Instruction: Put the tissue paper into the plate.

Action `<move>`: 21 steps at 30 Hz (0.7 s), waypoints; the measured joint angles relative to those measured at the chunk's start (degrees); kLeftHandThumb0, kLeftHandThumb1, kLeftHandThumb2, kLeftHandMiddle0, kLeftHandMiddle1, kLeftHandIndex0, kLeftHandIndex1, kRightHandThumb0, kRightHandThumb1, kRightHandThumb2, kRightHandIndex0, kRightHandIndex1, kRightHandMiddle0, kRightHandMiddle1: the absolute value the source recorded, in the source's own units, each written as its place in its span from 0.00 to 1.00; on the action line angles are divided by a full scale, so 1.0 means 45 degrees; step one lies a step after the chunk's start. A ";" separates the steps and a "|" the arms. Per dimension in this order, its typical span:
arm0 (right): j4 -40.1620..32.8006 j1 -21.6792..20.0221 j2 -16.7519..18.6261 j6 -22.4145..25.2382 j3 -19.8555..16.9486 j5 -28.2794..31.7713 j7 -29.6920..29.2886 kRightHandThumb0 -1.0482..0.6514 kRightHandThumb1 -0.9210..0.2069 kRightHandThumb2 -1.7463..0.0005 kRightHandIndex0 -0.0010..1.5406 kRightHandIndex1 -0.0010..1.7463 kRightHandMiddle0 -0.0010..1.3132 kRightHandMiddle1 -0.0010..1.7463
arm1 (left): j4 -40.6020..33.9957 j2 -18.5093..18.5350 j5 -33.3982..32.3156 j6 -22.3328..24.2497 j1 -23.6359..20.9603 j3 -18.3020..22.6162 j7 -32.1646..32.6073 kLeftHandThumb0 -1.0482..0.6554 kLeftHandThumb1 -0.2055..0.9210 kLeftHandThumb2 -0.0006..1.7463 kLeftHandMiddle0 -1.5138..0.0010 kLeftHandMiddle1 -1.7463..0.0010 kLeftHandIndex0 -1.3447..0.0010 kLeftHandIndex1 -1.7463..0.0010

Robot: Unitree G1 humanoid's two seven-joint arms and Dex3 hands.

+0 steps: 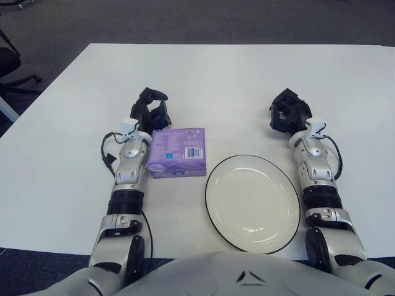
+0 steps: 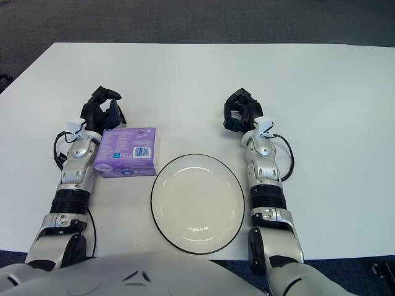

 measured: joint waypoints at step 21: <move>0.0005 -0.0013 0.0039 -0.0042 -0.0012 0.0004 0.0008 0.36 0.39 0.36 0.83 1.00 0.37 1.00 | -0.2123 -0.0070 -0.0018 0.0173 0.0837 -0.0100 0.0106 0.37 0.68 0.58 0.29 0.00 0.68 0.00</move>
